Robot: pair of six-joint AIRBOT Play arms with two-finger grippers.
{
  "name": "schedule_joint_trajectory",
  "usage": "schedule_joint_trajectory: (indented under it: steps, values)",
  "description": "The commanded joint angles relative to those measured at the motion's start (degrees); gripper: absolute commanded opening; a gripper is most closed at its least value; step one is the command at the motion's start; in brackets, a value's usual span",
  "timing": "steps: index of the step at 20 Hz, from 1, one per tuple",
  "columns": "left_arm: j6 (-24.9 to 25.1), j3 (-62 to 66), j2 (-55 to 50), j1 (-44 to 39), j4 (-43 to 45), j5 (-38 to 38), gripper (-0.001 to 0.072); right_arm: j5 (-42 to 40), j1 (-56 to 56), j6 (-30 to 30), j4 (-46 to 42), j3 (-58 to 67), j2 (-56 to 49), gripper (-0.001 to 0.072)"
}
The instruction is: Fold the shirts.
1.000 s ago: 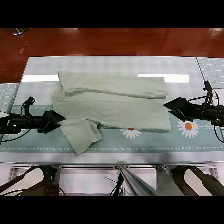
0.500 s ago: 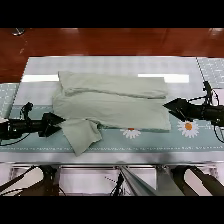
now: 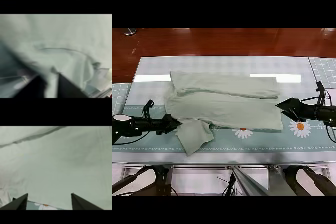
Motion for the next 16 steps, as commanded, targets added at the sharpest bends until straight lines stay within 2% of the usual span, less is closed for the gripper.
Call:
schedule_joint_trajectory:
  steps: [1, 2, 5, 6, 11, 16]
  values:
    - [2.8, 0.2, 0.1, -0.8, -0.5, -4.2, 0.0026, 0.1, -6.5, 1.2, -3.9, 0.1, 0.0, 0.0624]
    - [3.3, 0.2, 0.1, -0.3, -0.5, -5.4, 0.0025, 1.3, -9.6, 1.6, -8.3, 0.1, 0.0, 0.0624]
    - [3.3, 0.2, 0.2, 0.2, -0.6, -6.1, 0.0026, 8.7, -12.5, 8.5, -25.9, -0.9, 0.1, 0.0624]
    - [3.3, 0.2, 0.2, 0.2, -0.6, -6.0, 0.0025, 9.0, -11.4, 10.4, -25.8, -2.0, 0.1, 0.0624]
    - [3.3, 0.2, 0.2, 0.2, -0.6, -6.2, 0.0026, 7.0, -5.3, 8.7, -22.6, -4.0, -3.6, 0.0625]
    - [3.3, 0.2, 0.2, 0.2, -0.6, -6.2, 0.0026, 5.2, -5.3, 4.7, -13.9, -0.8, -11.5, 0.0625]
